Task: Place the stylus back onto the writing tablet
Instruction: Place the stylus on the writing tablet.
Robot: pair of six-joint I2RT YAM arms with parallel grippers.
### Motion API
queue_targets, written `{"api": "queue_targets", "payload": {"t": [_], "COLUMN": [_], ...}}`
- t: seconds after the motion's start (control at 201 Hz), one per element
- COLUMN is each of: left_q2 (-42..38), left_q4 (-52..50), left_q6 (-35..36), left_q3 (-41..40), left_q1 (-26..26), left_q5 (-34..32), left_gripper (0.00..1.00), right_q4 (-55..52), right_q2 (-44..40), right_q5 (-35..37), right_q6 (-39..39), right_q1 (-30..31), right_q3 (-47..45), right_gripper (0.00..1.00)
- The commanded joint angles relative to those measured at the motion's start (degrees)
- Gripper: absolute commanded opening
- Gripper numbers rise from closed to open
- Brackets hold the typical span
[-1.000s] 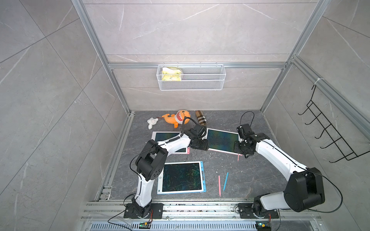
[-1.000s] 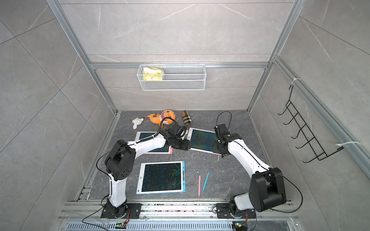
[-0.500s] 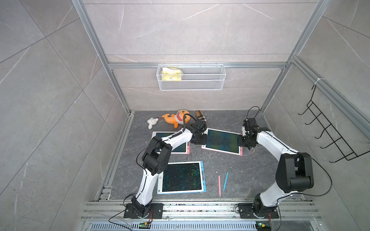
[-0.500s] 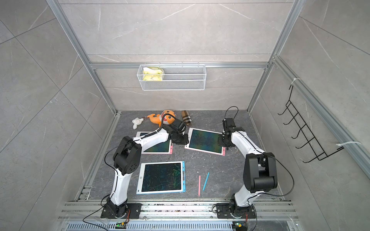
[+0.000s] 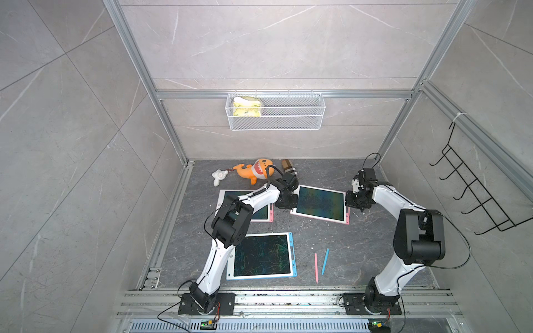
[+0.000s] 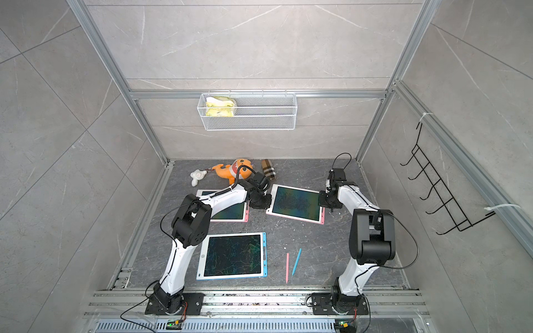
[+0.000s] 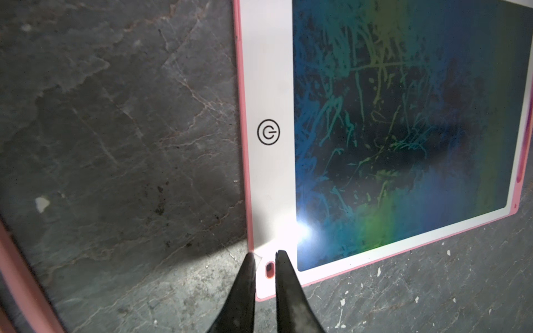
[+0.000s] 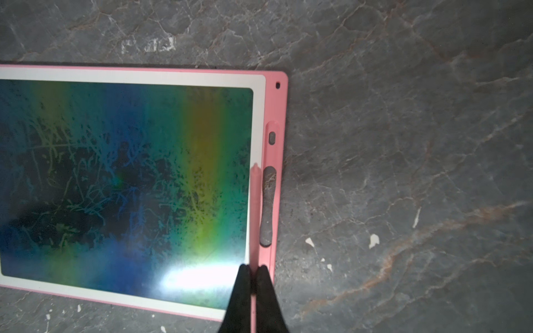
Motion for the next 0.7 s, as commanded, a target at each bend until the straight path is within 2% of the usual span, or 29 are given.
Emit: {"api": "queue_targets", "payload": {"t": [0.0, 0.289, 0.587, 0.697], "left_q2": [1.0, 2.9, 3.6, 6.6], "left_q4": [0.3, 0.1, 0.1, -0.6], "left_q6": [-0.4, -0.2, 0.4, 0.6], "left_q3": [2.6, 4.8, 7.7, 9.4], "left_q1": [0.7, 0.7, 0.7, 0.7], "left_q5": [1.3, 2.5, 3.3, 4.0], "left_gripper": [0.14, 0.12, 0.09, 0.09], "right_q4": [2.1, 3.6, 2.6, 1.7], "right_q2": [2.0, 6.4, 8.8, 9.5], "right_q5": [-1.4, -2.9, -0.6, -0.5], "right_q6": [-1.1, -1.4, -3.7, -4.3], "right_q1": [-0.6, -1.0, -1.1, -1.2], "right_q3": [1.5, 3.3, 5.7, 6.3], "right_gripper": [0.0, 0.0, 0.0, 0.0]}}
